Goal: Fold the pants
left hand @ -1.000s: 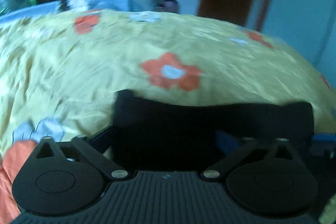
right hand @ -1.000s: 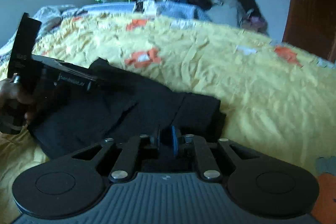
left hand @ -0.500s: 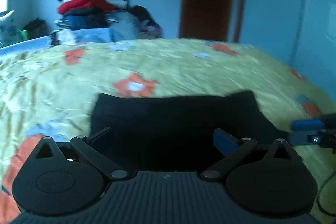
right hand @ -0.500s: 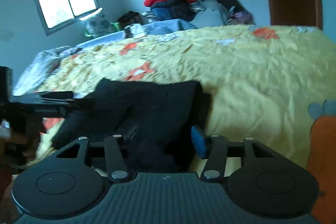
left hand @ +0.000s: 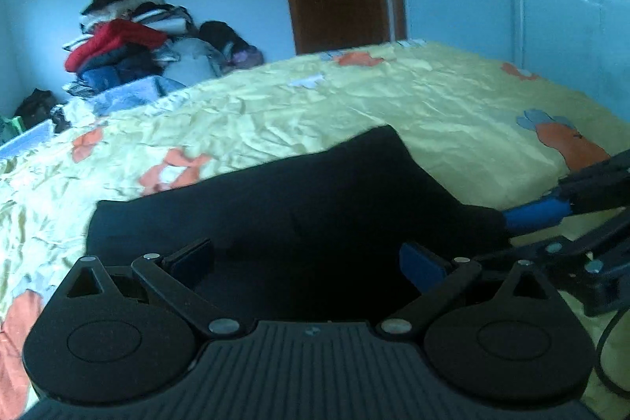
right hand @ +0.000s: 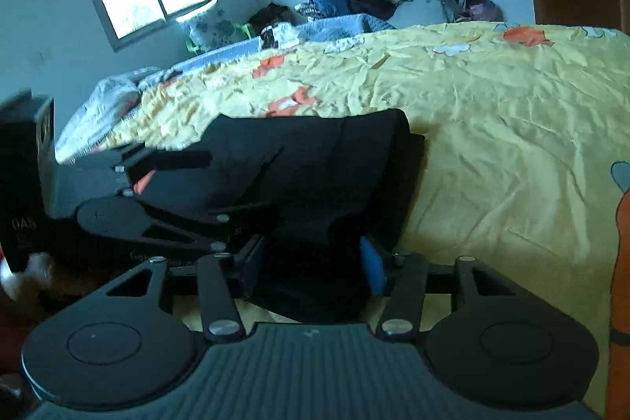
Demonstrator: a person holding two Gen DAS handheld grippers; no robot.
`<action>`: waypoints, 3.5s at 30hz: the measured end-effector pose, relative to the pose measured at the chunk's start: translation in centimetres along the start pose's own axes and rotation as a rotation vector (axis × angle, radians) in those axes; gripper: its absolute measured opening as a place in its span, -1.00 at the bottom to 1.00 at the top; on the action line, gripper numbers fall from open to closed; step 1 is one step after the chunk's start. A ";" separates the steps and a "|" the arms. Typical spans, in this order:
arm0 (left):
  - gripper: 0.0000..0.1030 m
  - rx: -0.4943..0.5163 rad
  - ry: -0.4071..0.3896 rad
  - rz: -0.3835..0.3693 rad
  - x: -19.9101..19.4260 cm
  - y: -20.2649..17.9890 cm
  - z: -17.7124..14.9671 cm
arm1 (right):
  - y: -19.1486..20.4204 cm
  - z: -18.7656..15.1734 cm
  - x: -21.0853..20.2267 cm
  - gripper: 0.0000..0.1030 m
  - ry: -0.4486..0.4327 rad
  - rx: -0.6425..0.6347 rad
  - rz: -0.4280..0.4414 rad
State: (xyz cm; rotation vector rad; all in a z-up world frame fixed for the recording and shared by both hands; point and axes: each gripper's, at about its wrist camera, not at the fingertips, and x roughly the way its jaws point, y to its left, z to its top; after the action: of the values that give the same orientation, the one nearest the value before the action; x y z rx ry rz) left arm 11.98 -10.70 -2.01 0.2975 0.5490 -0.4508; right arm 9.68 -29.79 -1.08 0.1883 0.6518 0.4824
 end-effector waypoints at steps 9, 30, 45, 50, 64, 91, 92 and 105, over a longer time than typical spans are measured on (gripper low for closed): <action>0.79 0.081 -0.033 0.023 -0.6 -2.3 -0.8 | 1.0 -0.5 -0.7 -0.55 0.061 -0.070 -0.061; 0.98 -0.154 -0.010 0.095 -3.1 7.5 -3.6 | 2.7 7.2 6.2 -0.53 0.023 -0.198 -0.213; 1.00 -0.203 -0.019 0.005 -3.6 6.8 -5.5 | 6.2 1.8 3.6 0.21 0.116 -0.363 -0.259; 1.00 -0.204 -0.031 0.022 -3.6 6.6 -5.7 | 7.1 1.4 1.5 0.22 -0.022 -0.269 -0.300; 1.00 -0.223 -0.028 0.019 -3.5 6.9 -5.9 | 8.3 -0.5 2.6 0.59 -0.011 -0.226 -0.367; 0.99 -0.374 -0.021 0.110 -10.3 8.3 -9.2 | 11.2 -4.6 -0.6 0.91 -0.032 -0.057 -0.287; 0.99 -0.374 -0.019 0.115 -10.5 8.4 -9.5 | 11.1 -4.8 -0.3 0.91 -0.026 -0.054 -0.303; 0.99 -0.351 0.027 0.138 -10.3 7.9 -11.0 | 10.5 -6.1 0.5 1.00 -0.020 -0.033 -0.346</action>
State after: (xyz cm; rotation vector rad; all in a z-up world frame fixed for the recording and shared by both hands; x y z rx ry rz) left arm 3.21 3.73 -3.99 0.0045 0.6188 -0.2107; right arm 2.32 -20.29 -2.82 0.0464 0.6402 0.1577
